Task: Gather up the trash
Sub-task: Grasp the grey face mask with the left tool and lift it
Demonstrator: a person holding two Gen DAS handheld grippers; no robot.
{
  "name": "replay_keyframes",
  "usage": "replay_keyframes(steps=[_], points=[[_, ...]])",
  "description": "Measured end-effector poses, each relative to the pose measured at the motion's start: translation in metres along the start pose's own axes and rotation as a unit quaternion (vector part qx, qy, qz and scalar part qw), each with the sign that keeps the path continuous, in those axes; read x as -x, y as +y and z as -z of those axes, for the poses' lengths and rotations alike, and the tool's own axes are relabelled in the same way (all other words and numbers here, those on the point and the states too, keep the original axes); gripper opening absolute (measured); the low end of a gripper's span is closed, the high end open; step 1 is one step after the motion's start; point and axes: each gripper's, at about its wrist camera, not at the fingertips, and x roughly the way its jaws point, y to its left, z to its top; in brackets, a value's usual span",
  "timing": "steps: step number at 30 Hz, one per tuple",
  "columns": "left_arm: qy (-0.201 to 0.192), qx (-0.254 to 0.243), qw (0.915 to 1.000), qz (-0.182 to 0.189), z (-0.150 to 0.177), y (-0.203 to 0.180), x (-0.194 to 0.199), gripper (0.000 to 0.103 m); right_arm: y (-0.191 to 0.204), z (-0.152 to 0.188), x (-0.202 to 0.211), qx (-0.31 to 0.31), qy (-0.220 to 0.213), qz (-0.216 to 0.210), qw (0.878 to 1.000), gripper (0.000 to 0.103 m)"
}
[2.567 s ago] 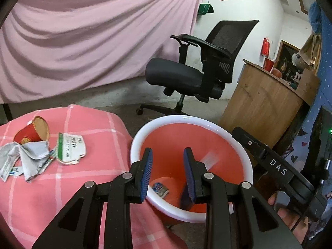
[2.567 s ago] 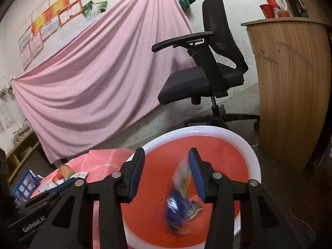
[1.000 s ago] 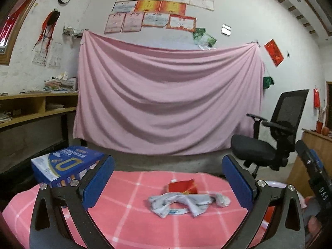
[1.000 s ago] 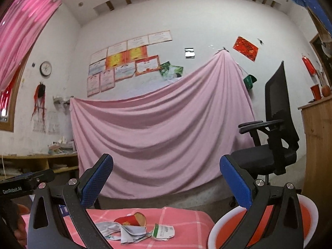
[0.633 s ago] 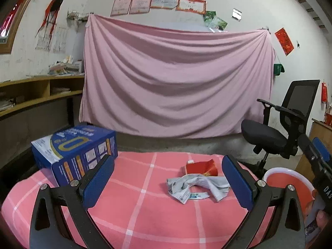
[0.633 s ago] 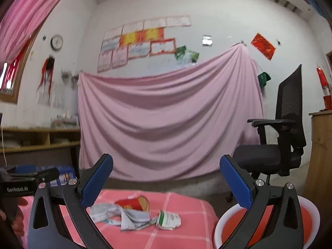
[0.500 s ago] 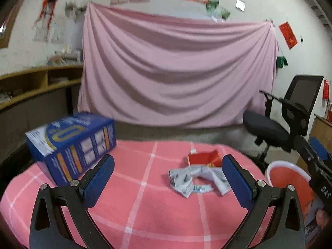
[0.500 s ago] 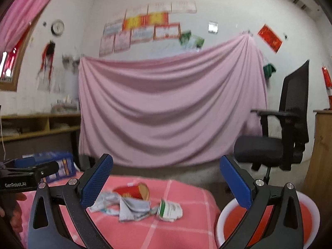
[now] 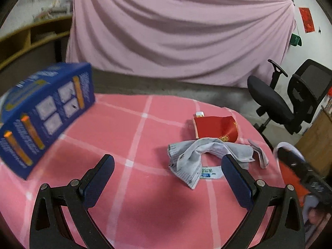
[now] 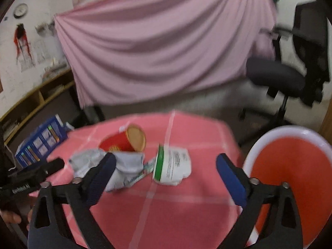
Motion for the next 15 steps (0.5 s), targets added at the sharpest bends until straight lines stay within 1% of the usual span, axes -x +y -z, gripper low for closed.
replay_keyframes(steps=[1, 3, 5, 6, 7, 9, 12, 13, 14, 15], points=[[0.003, -0.001, 1.0, 0.005, -0.002, -0.001, -0.002, 0.099, -0.003, 0.0, -0.006, -0.006, 0.016, -0.003, 1.0, 0.087], [0.006, -0.009, 0.9999, 0.009, -0.005, -0.003, -0.007, 0.099, -0.007, 0.0, -0.013, -0.019, 0.035, -0.009, 0.999, 0.087], [0.017, -0.011, 0.9996, 0.018, -0.008, -0.003, -0.014, 0.095, -0.011, -0.001, -0.019, -0.026, 0.052, -0.017, 0.998, 0.087], [0.025, -0.009, 0.9994, 0.024, -0.009, -0.003, -0.017, 0.088, -0.012, -0.002, -0.023, -0.03, 0.061, -0.017, 0.998, 0.086], [0.032, -0.006, 0.9991, 0.028, -0.01, -0.002, -0.02, 0.082, -0.014, -0.003, -0.026, -0.036, 0.067, -0.018, 0.997, 0.08], [0.045, 0.002, 0.9984, 0.035, -0.01, 0.001, -0.023, 0.076, -0.019, -0.004, -0.031, -0.048, 0.077, -0.022, 0.996, 0.071], [0.054, 0.015, 0.9975, 0.044, -0.011, 0.006, -0.024, 0.065, -0.027, -0.003, -0.035, -0.068, 0.086, -0.034, 0.993, 0.069], [0.056, 0.019, 0.9972, 0.046, -0.011, 0.008, -0.024, 0.06, -0.028, -0.003, -0.037, -0.072, 0.087, -0.038, 0.993, 0.065], [0.059, 0.021, 0.9968, 0.05, -0.011, 0.009, -0.024, 0.056, -0.028, -0.003, -0.038, -0.075, 0.088, -0.042, 0.992, 0.063], [0.061, 0.023, 0.9965, 0.052, -0.011, 0.009, -0.023, 0.05, -0.029, -0.003, -0.038, -0.078, 0.089, -0.045, 0.992, 0.057]])
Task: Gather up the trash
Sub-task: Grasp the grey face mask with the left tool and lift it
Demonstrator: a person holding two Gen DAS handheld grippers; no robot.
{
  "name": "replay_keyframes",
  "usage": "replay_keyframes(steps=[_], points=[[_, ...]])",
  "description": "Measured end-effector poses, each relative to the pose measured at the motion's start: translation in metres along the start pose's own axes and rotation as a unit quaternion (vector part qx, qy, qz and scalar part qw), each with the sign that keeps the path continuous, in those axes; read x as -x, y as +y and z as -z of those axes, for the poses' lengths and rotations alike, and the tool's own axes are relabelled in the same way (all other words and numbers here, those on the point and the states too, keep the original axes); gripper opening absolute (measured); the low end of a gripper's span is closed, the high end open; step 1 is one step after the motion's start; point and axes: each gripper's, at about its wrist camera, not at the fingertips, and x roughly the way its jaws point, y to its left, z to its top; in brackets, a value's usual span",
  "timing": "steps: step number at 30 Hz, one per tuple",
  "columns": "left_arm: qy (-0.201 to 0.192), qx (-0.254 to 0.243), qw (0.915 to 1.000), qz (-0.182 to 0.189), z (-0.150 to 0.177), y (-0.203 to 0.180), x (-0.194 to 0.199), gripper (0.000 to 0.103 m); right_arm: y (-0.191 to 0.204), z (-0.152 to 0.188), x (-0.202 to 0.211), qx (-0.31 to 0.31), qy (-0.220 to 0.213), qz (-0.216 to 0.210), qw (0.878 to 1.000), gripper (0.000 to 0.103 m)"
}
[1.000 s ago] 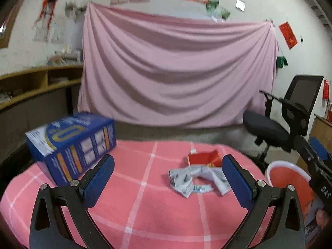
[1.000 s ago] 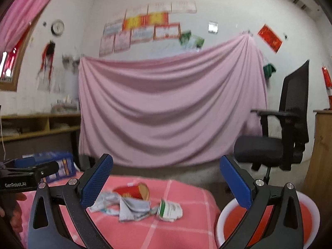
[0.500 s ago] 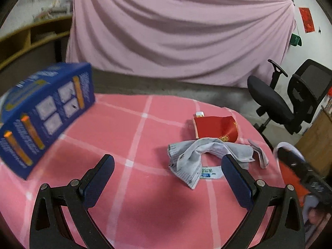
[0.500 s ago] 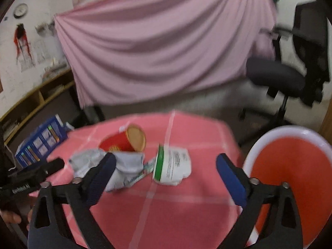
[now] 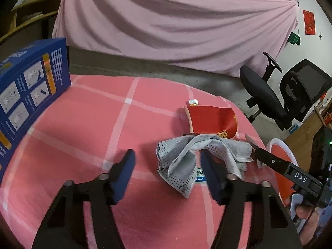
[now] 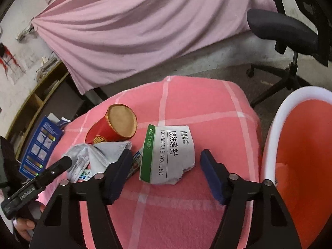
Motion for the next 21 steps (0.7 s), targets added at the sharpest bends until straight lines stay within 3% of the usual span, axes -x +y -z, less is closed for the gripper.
replay_keyframes(steps=[7, 13, 21], points=[[0.019, -0.007, 0.9998, 0.008, 0.001, -0.006, 0.009, 0.009, -0.009, 0.001, 0.001, -0.013, 0.008, -0.021, 1.0, 0.049], [-0.001, -0.013, 0.9999, 0.005, 0.004, -0.014, 0.027, 0.004, -0.011, 0.006, 0.012, -0.009, 0.003, -0.035, 0.999, 0.049], [-0.067, -0.041, 0.9965, -0.026, 0.017, -0.041, 0.062, 0.002, -0.012, 0.018, 0.04, 0.003, -0.042, -0.051, 0.998, 0.049]])
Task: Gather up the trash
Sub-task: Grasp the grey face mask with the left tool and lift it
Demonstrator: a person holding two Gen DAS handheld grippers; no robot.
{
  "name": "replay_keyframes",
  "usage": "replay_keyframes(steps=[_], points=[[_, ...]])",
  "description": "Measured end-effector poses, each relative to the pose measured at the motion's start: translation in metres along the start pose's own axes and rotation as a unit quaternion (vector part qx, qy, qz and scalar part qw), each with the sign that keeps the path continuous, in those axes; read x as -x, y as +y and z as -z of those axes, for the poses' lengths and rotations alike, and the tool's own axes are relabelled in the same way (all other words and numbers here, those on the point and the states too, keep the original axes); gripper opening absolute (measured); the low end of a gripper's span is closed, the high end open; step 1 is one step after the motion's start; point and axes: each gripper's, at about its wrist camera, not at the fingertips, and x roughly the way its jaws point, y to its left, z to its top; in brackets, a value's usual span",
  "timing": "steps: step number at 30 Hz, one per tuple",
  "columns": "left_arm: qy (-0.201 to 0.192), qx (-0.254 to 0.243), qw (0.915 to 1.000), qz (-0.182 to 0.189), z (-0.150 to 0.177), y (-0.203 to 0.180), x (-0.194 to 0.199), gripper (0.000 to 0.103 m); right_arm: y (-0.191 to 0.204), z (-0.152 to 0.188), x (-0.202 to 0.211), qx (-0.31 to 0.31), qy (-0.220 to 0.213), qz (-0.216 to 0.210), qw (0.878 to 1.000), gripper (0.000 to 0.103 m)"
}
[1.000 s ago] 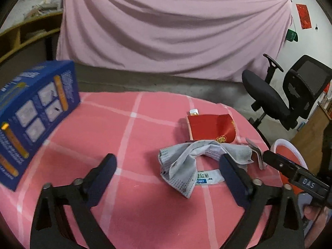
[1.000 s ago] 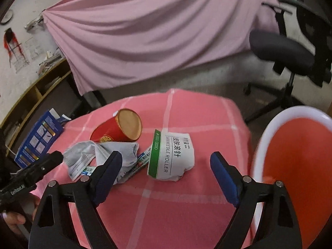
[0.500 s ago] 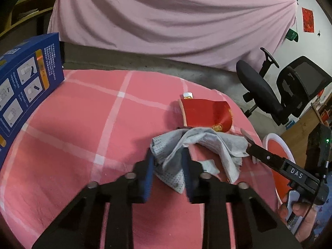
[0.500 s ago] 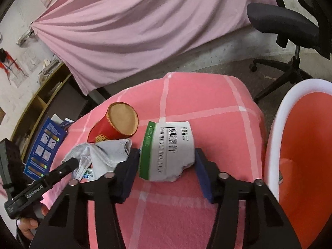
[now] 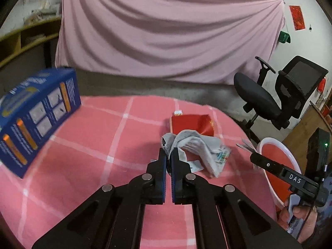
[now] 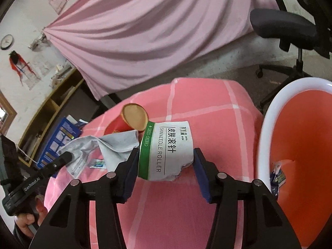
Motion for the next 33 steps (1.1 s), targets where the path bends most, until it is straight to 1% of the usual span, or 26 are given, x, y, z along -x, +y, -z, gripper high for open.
replay_keyframes(steps=[4, 8, 11, 13, 15, 18, 19, 21, 24, 26, 28, 33], points=[[-0.035, -0.022, 0.9992, -0.001, 0.001, -0.017, 0.018, 0.002, 0.009, 0.004, 0.02, 0.024, -0.044, -0.007, 0.999, 0.049], [-0.076, -0.052, 0.9957, 0.005, -0.003, -0.04, 0.036, 0.002, 0.021, 0.01, 0.045, 0.061, -0.103, -0.007, 0.993, 0.049], [-0.099, -0.067, 0.9927, 0.013, -0.006, -0.053, 0.047, 0.002, 0.03, 0.013, 0.066, 0.092, -0.163, 0.005, 0.982, 0.049], [-0.115, -0.073, 0.9904, 0.022, -0.007, -0.062, 0.055, 0.002, 0.033, 0.015, 0.08, 0.106, -0.204, 0.009, 0.973, 0.049], [-0.134, -0.082, 0.9873, 0.022, -0.008, -0.07, 0.063, 0.002, 0.033, 0.016, 0.094, 0.113, -0.244, 0.011, 0.963, 0.049], [-0.158, -0.102, 0.9817, 0.03, -0.008, -0.083, 0.072, 0.002, 0.028, 0.014, 0.106, 0.108, -0.276, 0.007, 0.955, 0.048], [-0.161, -0.11, 0.9803, 0.03, -0.009, -0.09, 0.073, 0.002, 0.024, 0.012, 0.108, 0.103, -0.281, 0.006, 0.954, 0.042], [-0.163, -0.122, 0.9785, 0.032, -0.008, -0.101, 0.074, 0.002, 0.019, 0.011, 0.109, 0.094, -0.282, 0.007, 0.955, 0.037], [-0.158, -0.131, 0.9781, 0.036, -0.007, -0.115, 0.07, 0.002, 0.008, 0.008, 0.111, 0.076, -0.275, 0.007, 0.958, 0.037], [-0.149, -0.134, 0.9793, 0.029, -0.006, -0.123, 0.063, 0.002, -0.004, 0.009, 0.113, 0.06, -0.264, 0.007, 0.963, 0.038], [-0.137, -0.131, 0.9815, 0.025, -0.004, -0.127, 0.056, 0.002, -0.016, 0.007, 0.109, 0.047, -0.236, 0.003, 0.971, 0.038], [-0.106, -0.115, 0.9877, 0.001, 0.006, -0.122, 0.041, 0.002, -0.031, 0.013, 0.092, 0.021, -0.152, 0.018, 0.988, 0.039]])
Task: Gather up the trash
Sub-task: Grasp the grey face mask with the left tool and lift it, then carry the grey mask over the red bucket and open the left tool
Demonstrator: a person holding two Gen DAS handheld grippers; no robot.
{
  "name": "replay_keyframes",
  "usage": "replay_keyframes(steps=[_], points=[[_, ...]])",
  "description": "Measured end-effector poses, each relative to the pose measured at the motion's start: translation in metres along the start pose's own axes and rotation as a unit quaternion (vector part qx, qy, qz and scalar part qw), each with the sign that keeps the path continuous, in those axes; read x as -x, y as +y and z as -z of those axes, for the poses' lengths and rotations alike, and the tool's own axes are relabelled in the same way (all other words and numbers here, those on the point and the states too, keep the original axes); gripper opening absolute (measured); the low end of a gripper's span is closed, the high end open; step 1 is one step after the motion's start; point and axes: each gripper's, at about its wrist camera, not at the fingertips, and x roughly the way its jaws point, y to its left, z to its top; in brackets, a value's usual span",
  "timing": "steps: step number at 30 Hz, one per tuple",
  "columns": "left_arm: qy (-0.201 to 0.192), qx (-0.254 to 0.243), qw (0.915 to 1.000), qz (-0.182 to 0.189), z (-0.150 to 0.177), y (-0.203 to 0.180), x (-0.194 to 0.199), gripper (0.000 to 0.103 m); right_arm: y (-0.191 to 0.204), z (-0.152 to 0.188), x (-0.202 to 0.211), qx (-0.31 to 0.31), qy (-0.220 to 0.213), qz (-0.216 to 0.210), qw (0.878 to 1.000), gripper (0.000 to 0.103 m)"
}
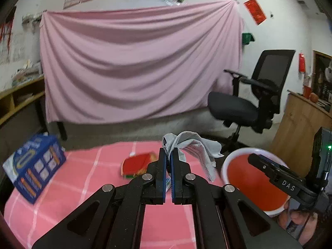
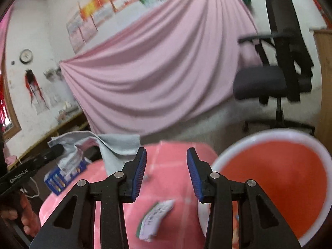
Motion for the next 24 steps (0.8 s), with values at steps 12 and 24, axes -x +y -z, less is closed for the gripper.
replay_keyframes(steps=[12, 24], points=[[0.097, 0.068, 0.9927, -0.021, 0.061, 0.04, -0.016, 0.002, -0.018, 0.038, -0.007, -0.027, 0.106, 0.041, 0.993, 0.052], [0.054, 0.063, 0.9954, 0.048, 0.043, 0.013, -0.01, 0.002, -0.024, 0.014, 0.015, -0.049, 0.01, 0.054, 0.997, 0.078]])
